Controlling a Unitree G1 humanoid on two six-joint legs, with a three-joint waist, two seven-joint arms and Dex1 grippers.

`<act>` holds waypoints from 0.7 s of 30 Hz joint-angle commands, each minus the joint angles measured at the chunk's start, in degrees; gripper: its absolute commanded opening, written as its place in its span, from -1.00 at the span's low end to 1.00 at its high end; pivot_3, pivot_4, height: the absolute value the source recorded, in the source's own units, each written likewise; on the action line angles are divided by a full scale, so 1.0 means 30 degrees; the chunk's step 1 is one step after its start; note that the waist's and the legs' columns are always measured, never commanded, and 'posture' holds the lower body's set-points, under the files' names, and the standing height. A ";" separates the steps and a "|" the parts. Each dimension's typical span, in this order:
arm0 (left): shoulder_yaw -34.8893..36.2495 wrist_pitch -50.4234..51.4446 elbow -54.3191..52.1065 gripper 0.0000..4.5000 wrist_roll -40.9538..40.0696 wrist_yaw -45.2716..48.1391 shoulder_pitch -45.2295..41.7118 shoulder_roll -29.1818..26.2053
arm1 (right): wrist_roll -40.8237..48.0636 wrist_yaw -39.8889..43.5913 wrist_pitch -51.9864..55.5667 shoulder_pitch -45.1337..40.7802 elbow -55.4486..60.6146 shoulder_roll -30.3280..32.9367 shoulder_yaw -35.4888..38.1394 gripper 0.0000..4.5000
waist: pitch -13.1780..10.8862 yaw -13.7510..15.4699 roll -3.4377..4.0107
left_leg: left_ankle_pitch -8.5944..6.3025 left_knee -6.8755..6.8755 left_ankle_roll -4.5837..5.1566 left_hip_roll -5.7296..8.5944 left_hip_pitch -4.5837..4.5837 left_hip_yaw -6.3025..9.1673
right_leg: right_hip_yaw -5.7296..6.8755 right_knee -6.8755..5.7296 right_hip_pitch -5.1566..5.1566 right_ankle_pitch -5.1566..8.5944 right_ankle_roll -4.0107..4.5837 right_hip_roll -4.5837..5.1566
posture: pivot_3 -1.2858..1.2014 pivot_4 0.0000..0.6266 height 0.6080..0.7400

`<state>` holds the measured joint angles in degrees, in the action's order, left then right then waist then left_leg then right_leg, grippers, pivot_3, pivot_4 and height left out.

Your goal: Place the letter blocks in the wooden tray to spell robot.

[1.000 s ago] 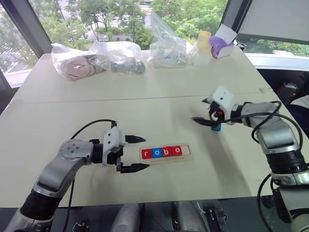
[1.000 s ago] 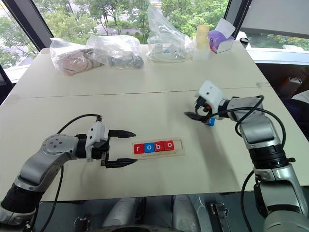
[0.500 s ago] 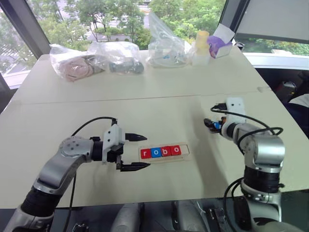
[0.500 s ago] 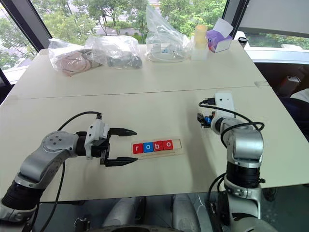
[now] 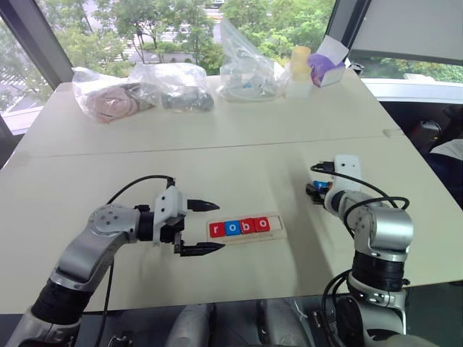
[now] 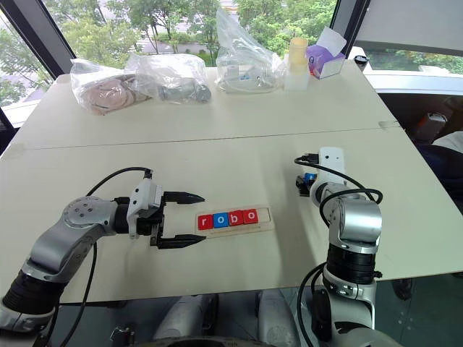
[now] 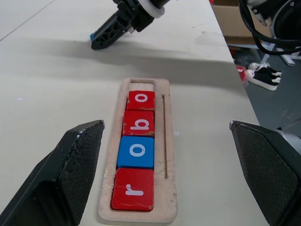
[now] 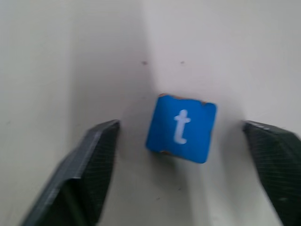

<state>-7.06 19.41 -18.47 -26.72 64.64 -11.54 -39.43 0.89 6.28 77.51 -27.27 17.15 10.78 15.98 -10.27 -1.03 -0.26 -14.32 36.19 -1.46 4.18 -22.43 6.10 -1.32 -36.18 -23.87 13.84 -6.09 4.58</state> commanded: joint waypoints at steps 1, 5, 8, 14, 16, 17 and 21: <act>0.0443 -0.0265 -0.0387 1.00 -0.0057 -0.0095 0.0008 -0.0082 | 0.0322 -0.0056 -0.0197 -0.0201 -0.0120 -0.0085 -0.0394 -0.06 | 0.0000 -0.0036 0.0000 | 0.0000 0.0000 0.0000 -0.0002 0.0000 0.0000 | 0.0000 0.0000 -0.0001 0.0000 0.0000 -0.0001 | 0.03 -0.52 1.00; 0.0439 -0.0344 -0.0470 1.00 -0.0018 -0.0202 0.0173 -0.0068 | 0.0445 0.0066 0.0427 0.0205 0.0703 0.0144 -0.0964 -0.49 | 0.0001 -0.0052 0.0002 | 0.0000 -0.0003 0.0000 -0.0008 0.0004 0.0001 | -0.0001 -0.0002 -0.0001 0.0000 0.0000 -0.0009 | 0.03 -0.52 1.00; 0.0420 -0.0361 -0.0560 1.00 -0.0031 -0.0298 0.0287 -0.0056 | 0.0903 0.0640 0.1828 0.1042 0.2502 0.0707 -0.1572 -0.49 | 0.0001 -0.0010 0.0002 | 0.0000 -0.0008 0.0001 -0.0008 0.0003 0.0001 | -0.0002 0.0000 -0.0003 0.0001 0.0001 -0.0007 | 0.03 -0.52 1.00; 0.0301 -0.0480 -0.0360 1.00 -0.0012 -0.0251 0.0269 0.0023 | 0.3197 0.2110 0.4996 0.5330 0.9179 0.1780 -0.1662 -0.49 | 0.0003 0.0105 0.0000 | -0.0005 -0.0017 0.0008 -0.0006 -0.0015 0.0026 | 0.0017 0.0026 0.0008 0.0011 -0.0005 0.0002 | 0.03 -0.52 1.00; 0.0252 -0.0507 -0.0306 1.00 -0.0021 -0.0187 0.0275 0.0047 | 0.3771 0.2150 0.4996 0.6235 1.0279 0.1995 -0.1672 -0.49 | 0.0003 0.0101 0.0000 | -0.0005 -0.0014 0.0008 -0.0006 -0.0013 0.0026 | 0.0019 0.0025 0.0013 0.0011 -0.0005 0.0005 | 0.03 -0.52 1.00; 0.0230 -0.0530 -0.0279 1.00 -0.0015 -0.0160 0.0280 0.0056 | 0.4027 0.2096 0.4996 0.6476 1.0584 0.2048 -0.1658 -0.49 | 0.0003 0.0070 0.0000 | -0.0005 -0.0011 0.0008 -0.0007 -0.0011 0.0025 | 0.0023 0.0026 0.0015 0.0012 -0.0006 0.0004 | 0.03 -0.52 1.00; 0.0087 -0.0613 -0.0139 1.00 0.0031 -0.0099 0.0228 0.0166 | 0.4747 0.1601 0.4996 0.6550 1.0824 0.1854 -0.1443 -0.49 | 0.0003 0.0023 0.0000 | -0.0004 0.0006 0.0006 -0.0018 0.0002 0.0020 | 0.0021 0.0028 0.0023 0.0041 0.0043 -0.0003 | 0.03 -0.52 1.00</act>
<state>-7.22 18.46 -18.45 -26.51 64.06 -10.52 -39.14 13.37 11.68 92.08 -7.21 47.74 16.69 11.05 -10.26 -0.96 -0.26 -14.32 36.21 -1.44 4.13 -22.42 6.17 -1.25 -36.10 -23.80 13.97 -5.95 4.57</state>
